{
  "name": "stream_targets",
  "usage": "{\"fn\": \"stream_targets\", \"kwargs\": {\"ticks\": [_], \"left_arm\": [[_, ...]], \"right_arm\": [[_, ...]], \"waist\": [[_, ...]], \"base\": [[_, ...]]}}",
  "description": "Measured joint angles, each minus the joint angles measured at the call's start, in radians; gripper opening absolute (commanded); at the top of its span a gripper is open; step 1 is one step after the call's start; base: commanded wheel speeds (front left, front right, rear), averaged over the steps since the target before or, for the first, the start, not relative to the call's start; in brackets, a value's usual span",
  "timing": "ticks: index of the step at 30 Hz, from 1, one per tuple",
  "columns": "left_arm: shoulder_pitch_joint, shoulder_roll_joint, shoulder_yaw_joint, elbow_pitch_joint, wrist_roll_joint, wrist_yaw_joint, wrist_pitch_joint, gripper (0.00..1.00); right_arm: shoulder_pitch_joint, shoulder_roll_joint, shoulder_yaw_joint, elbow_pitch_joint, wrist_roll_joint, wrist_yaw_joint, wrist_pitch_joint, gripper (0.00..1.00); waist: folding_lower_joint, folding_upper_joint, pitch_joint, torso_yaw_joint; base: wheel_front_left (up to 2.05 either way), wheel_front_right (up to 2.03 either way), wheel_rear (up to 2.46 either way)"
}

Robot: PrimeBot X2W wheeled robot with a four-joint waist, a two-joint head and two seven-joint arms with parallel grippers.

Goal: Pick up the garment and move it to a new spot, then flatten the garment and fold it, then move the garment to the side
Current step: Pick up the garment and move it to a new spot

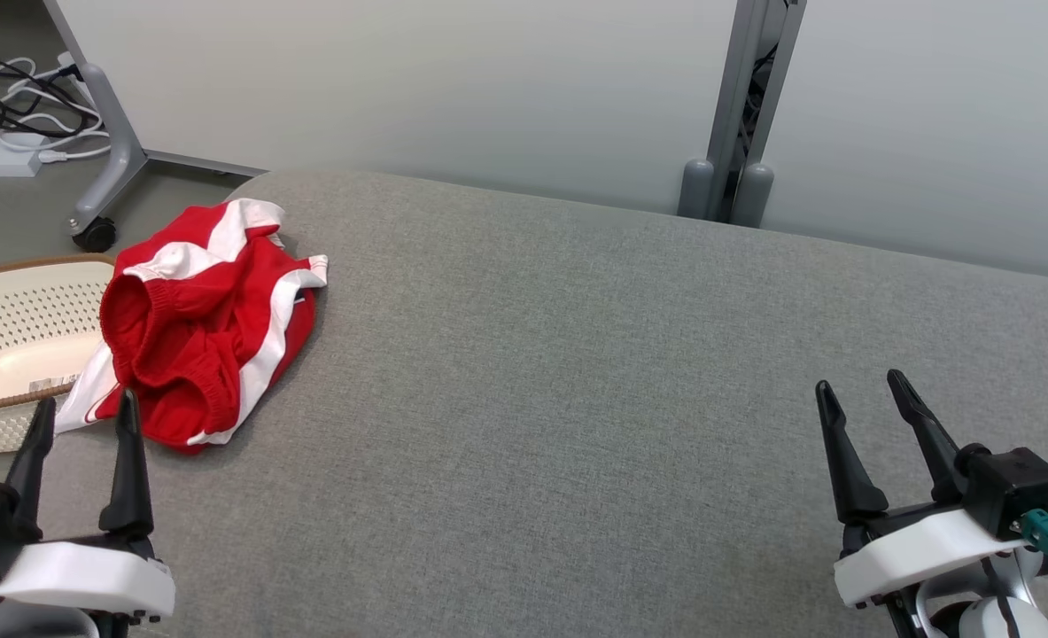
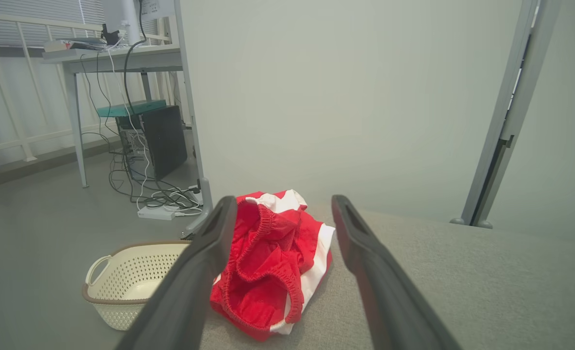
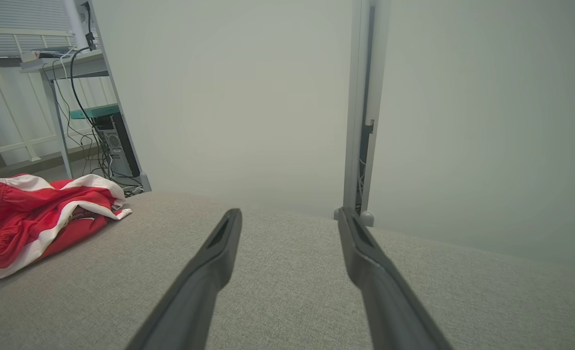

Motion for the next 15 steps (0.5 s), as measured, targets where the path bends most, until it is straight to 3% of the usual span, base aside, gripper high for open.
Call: {"fn": "stream_targets", "kwargs": {"ticks": [15], "left_arm": [[0.049,-0.017,-0.021,0.005,-0.015,-0.001,0.003,1.0]], "right_arm": [[0.025,0.001,0.005,-0.002,0.016,0.0,0.008,1.0]], "waist": [[0.0,0.0,-0.028,0.014]], "base": [[0.0,0.0,0.0]]}}
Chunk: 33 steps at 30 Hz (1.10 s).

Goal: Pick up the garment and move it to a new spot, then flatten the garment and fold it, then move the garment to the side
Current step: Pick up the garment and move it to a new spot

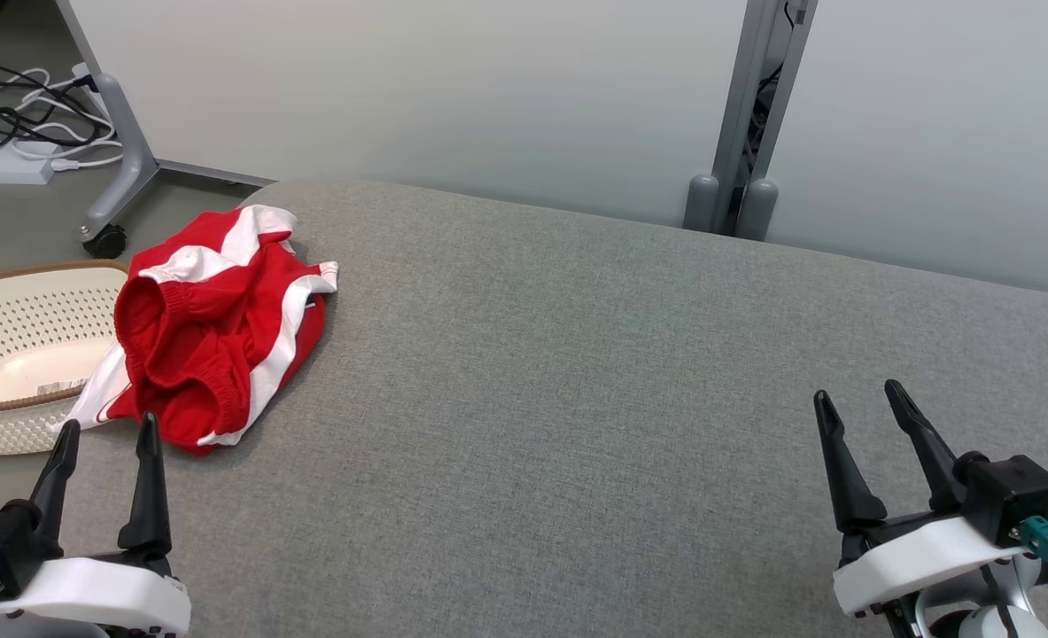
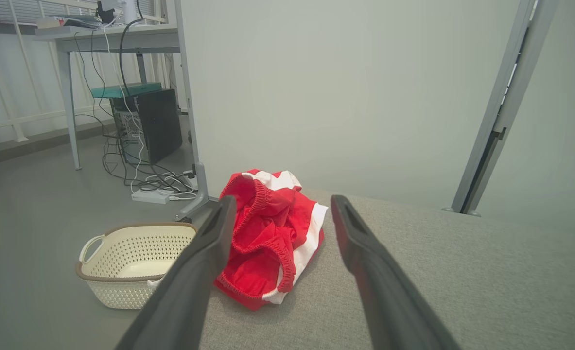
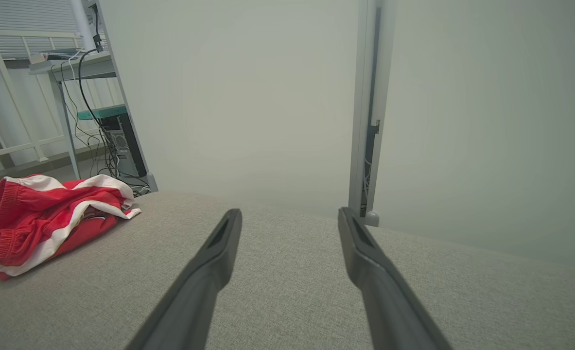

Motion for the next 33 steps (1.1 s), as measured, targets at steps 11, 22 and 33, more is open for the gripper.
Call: {"fn": "stream_targets", "kwargs": {"ticks": [11,22,33], "left_arm": [[-0.033,0.0,-0.005,-0.068,-0.019,0.013,0.056,1.0],[-0.419,0.121,-0.04,0.064,-0.099,-0.079,0.382,1.0],[-0.592,0.116,-0.007,0.594,-0.241,-0.164,0.491,1.0]], "right_arm": [[-0.001,0.0,-0.006,-0.007,0.01,0.0,0.002,1.0],[-0.049,0.001,0.037,-0.042,-0.012,0.0,0.034,1.0],[-0.125,-0.024,0.073,-0.045,-0.017,0.0,0.045,1.0]], "waist": [[0.0,0.0001,0.005,0.015],[0.0,0.0,0.074,-0.008],[0.0,0.0,0.21,-0.114]], "base": [[0.0,0.0,0.0],[0.0,0.0,0.0],[0.0,0.0,0.0]]}}
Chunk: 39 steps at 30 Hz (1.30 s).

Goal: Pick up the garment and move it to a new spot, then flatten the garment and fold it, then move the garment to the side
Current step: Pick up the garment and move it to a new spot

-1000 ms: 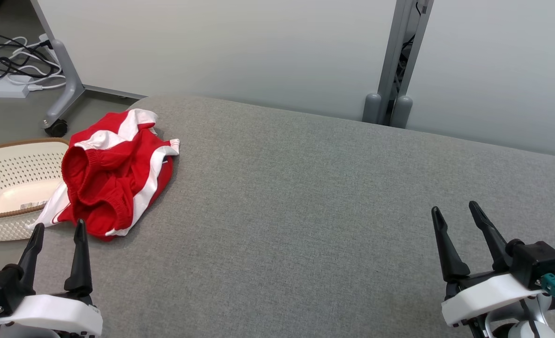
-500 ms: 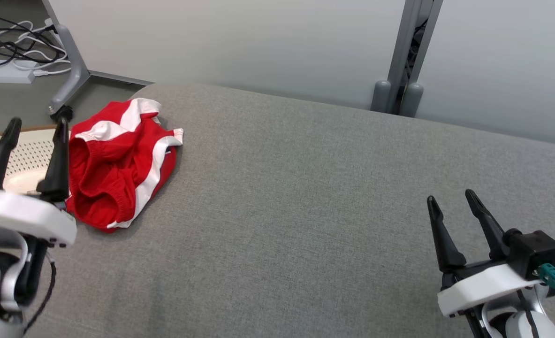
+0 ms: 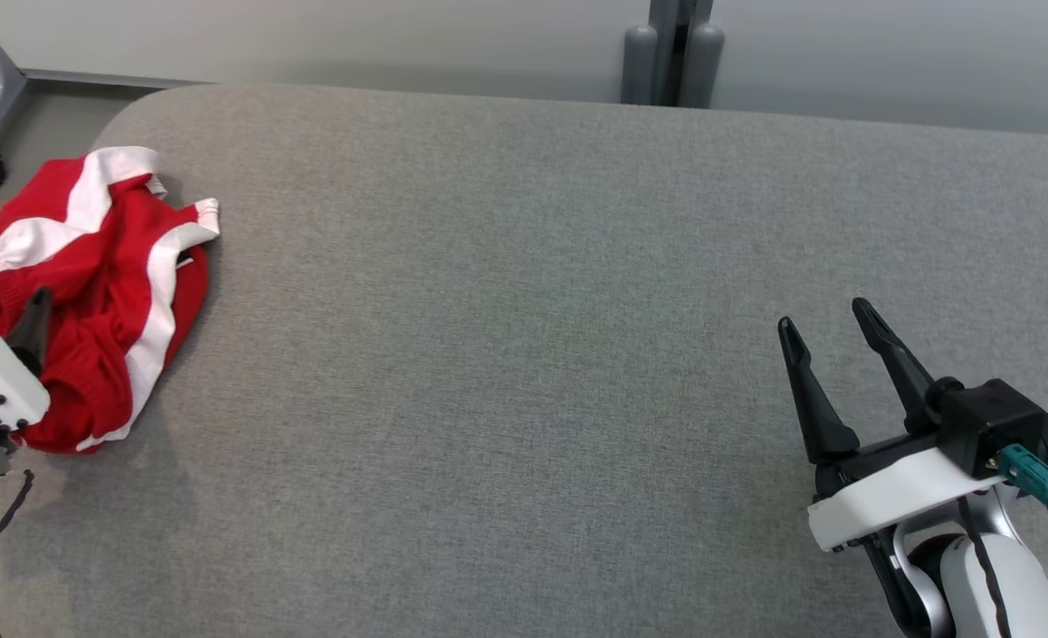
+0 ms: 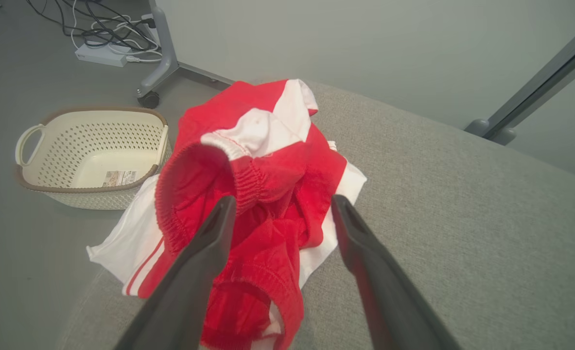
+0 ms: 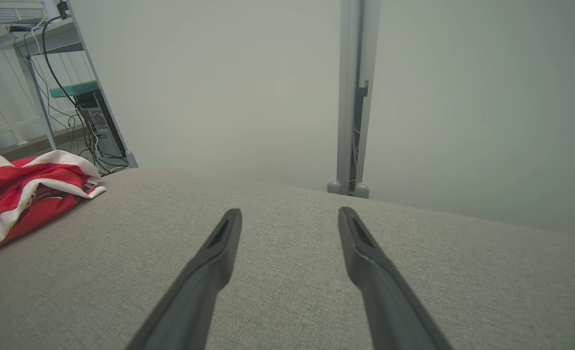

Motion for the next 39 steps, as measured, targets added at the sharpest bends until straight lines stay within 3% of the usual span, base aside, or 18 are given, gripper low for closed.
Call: {"fn": "stream_targets", "kwargs": {"ticks": [10,11,12,20,27,32,39], "left_arm": [[-0.114,-0.002,0.033,0.25,-0.022,-0.037,-0.101,1.0],[-0.126,-0.004,0.033,0.27,-0.023,-0.043,-0.113,0.46],[-0.136,-0.003,0.03,0.288,-0.022,-0.049,-0.126,0.0],[-0.205,0.019,-0.011,0.339,0.048,-0.076,-0.32,0.0],[-0.211,0.045,-0.036,0.216,0.11,-0.064,-0.479,0.0],[-0.115,0.04,-0.053,-0.044,0.149,0.012,-0.518,0.0],[0.191,0.042,-0.051,-0.594,0.189,0.2,-0.441,0.0]], "right_arm": [[-0.06,-0.019,0.022,-0.008,-0.001,0.0,0.007,1.0],[-0.064,-0.02,0.023,-0.008,-0.001,0.0,0.008,1.0],[-0.067,-0.022,0.025,-0.008,-0.001,0.0,0.008,1.0],[-0.071,-0.023,0.012,0.008,0.0,0.0,0.006,1.0],[-0.026,-0.003,-0.013,0.023,0.014,0.0,-0.016,1.0],[0.024,0.007,-0.045,0.014,0.017,0.0,-0.024,1.0],[0.083,0.019,-0.072,-0.023,0.017,0.0,-0.023,1.0]], "waist": [[0.0,0.0,0.104,-0.059],[0.0,0.0,0.112,-0.062],[0.0,0.0,0.118,-0.066],[0.0,0.0,0.099,-0.06],[0.0,0.0,0.01,-0.04],[0.0,0.0,-0.063,-0.021],[0.0,0.0,-0.143,-0.006]], "base": [[0.0,0.0,0.0],[0.0,0.0,0.0],[0.0,0.0,0.0],[0.0,0.0,0.0],[0.0,0.0,0.0],[0.0,0.0,0.0],[0.0,0.0,0.0]]}}
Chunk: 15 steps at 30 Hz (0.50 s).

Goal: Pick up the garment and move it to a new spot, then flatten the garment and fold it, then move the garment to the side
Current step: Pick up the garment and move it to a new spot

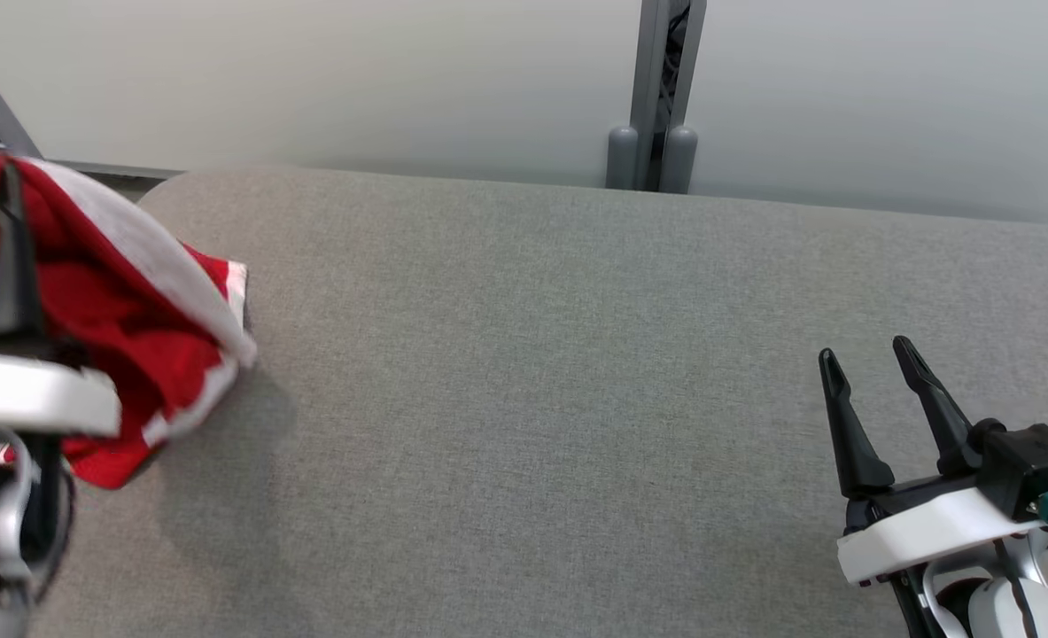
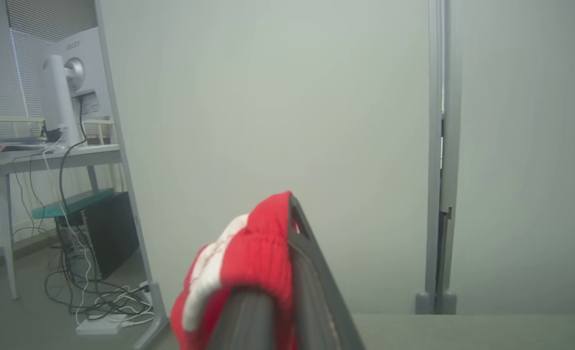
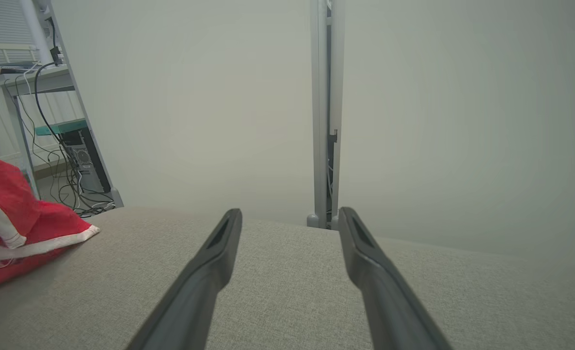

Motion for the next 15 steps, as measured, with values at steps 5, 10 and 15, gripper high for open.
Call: {"fn": "stream_targets", "kwargs": {"ticks": [5,10,15], "left_arm": [[0.185,-0.013,-0.021,-0.307,0.024,0.102,0.068,0.0],[0.244,-0.031,-0.085,-0.438,0.042,0.119,0.114,0.0],[0.215,-0.049,-0.162,-0.461,0.053,0.094,0.14,0.0]], "right_arm": [[0.022,0.004,-0.003,-0.02,0.001,0.0,0.004,1.0],[0.016,0.006,0.01,-0.031,0.012,0.0,0.008,1.0],[-0.002,0.006,0.017,-0.034,0.02,0.0,0.008,1.0]], "waist": [[0.0,0.0,-0.004,-0.023],[0.0,0.0,0.006,-0.07],[0.0,0.0,0.015,-0.139]], "base": [[0.0,0.0,0.0],[0.0,0.0,0.0],[0.0,0.0,0.0]]}}
